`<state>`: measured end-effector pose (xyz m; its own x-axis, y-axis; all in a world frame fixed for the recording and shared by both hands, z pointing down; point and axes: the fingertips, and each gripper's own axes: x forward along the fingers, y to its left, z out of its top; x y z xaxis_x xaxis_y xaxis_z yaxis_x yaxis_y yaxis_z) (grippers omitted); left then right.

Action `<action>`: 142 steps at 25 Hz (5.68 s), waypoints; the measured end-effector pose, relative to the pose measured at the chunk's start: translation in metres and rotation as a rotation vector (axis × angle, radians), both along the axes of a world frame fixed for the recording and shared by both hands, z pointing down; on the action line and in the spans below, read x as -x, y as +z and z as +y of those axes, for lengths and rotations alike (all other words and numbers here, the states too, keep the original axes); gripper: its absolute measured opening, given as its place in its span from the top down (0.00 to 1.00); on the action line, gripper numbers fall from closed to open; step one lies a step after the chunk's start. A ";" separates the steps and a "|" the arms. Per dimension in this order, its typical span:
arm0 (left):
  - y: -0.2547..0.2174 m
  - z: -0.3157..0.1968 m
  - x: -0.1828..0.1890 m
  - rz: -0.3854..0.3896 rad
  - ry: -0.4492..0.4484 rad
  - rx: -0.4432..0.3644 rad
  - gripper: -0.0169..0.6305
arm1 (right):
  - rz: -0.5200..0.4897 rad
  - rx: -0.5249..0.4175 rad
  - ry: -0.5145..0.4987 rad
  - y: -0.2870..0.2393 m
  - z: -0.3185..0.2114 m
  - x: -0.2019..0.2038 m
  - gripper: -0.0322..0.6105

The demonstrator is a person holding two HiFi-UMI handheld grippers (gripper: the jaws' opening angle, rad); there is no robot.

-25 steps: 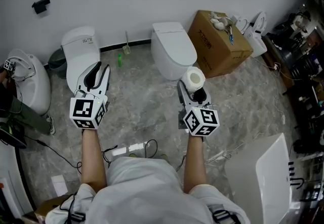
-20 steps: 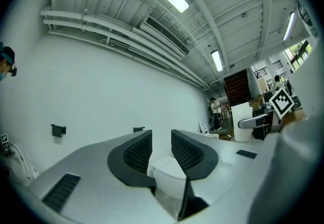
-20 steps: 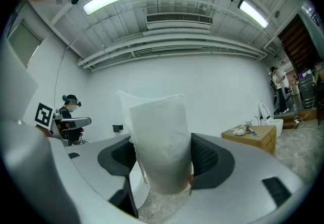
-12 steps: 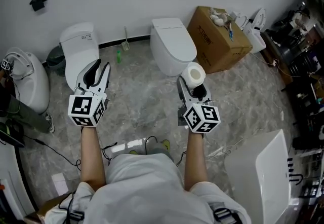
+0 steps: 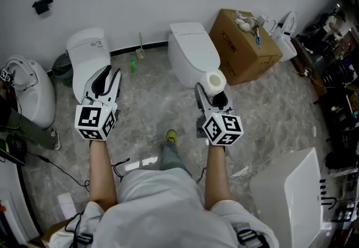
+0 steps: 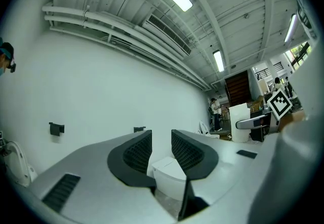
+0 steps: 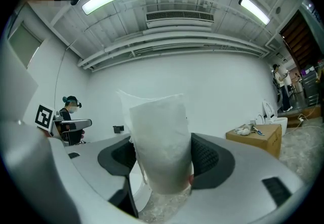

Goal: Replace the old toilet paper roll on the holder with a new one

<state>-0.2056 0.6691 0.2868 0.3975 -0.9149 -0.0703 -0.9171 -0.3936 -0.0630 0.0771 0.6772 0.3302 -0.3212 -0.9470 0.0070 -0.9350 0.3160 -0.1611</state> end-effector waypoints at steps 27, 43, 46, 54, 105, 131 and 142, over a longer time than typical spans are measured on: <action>0.006 -0.307 -0.085 -0.074 -0.082 0.052 0.79 | -0.045 0.046 -0.067 0.042 -0.316 -0.093 0.47; 0.022 -0.415 -0.123 -0.064 -0.069 0.070 0.79 | -0.080 0.040 -0.107 0.047 -0.430 -0.122 0.47; 0.033 -0.437 -0.120 -0.075 -0.058 0.077 0.79 | -0.091 0.037 -0.102 0.053 -0.452 -0.117 0.47; 0.046 -0.511 -0.096 -0.031 -0.040 0.070 0.79 | -0.074 0.027 -0.091 0.064 -0.521 -0.094 0.47; 0.077 -1.026 -0.041 -0.147 0.128 0.180 0.78 | -0.123 0.110 0.005 0.070 -1.043 -0.006 0.47; 0.130 -1.174 -0.147 -0.676 0.055 0.201 0.76 | -0.273 0.140 -0.114 0.086 -1.215 -0.076 0.47; 0.152 -1.201 -0.155 -0.930 -0.005 0.228 0.67 | -0.305 0.147 -0.139 0.089 -1.233 -0.087 0.47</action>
<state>-0.0509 -0.5316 0.4384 0.2002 -0.8693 0.4518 -0.5405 -0.4827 -0.6891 0.1638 -0.5561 0.4194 -0.4552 -0.8901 0.0240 -0.7868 0.3894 -0.4789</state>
